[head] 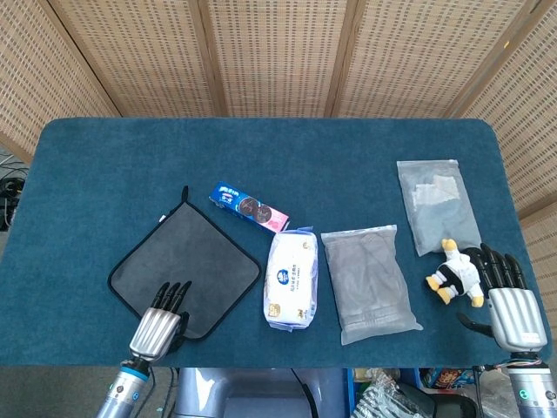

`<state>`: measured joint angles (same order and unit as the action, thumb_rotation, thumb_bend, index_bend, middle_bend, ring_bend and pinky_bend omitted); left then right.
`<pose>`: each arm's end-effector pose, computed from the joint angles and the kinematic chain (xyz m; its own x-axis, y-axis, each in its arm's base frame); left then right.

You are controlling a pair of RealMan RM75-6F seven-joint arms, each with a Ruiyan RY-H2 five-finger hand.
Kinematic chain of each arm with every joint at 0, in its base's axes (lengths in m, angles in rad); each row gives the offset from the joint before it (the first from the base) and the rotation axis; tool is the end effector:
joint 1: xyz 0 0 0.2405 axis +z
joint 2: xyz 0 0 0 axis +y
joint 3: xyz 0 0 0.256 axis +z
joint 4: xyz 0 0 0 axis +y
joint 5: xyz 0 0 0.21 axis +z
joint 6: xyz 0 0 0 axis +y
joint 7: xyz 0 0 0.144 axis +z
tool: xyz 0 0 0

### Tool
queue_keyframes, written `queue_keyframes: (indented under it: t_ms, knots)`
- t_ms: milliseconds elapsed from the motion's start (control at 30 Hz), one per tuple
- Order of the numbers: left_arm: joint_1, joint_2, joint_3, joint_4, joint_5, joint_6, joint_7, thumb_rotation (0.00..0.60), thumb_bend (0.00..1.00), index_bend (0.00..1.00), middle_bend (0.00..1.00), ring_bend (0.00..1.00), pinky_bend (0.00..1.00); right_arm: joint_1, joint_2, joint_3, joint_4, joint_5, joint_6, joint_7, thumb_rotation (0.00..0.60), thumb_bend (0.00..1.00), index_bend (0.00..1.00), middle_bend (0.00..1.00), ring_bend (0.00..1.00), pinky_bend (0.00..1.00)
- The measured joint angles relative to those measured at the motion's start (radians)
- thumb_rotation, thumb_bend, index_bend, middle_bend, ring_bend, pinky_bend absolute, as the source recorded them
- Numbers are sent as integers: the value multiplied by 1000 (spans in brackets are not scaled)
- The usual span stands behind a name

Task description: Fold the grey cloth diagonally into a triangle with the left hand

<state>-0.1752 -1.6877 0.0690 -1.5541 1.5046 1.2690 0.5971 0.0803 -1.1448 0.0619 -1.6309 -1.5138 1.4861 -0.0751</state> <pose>-0.2125 0.1589 -0.0506 0.5169 0.2493 0.8189 0.8450 -0.3017 -0.4415 -0.3028 -0.1816 0.1502 0.4232 0.0073 0.9060 -0.9058 -0.0214 0.4233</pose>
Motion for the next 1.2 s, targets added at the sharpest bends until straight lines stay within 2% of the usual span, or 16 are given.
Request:
queue_keyframes:
  t_ms: [333,633,800,1200]
  knots:
    - [-55,44,-98,-49,-19,-3,14,600,519,668,0,0,0,0,1,-1,0,-2,0,3,600,0,0,0,0,0]
    - [-147,85,-219,-52,-121,-78,39,600,520,668,0,0,0,4,-1,-2,3,0,-9,2,600,0,0,0,0,0]
    - [-212,81,-267,-16,-192,-131,77,600,518,672,0,0,0,7,-5,-3,7,3,-19,-2,600,0,0,0,0,0]
    - [-322,14,-326,136,-297,-184,84,600,520,674,0,0,0,9,-2,2,14,23,-30,14,600,0,0,0,0,0]
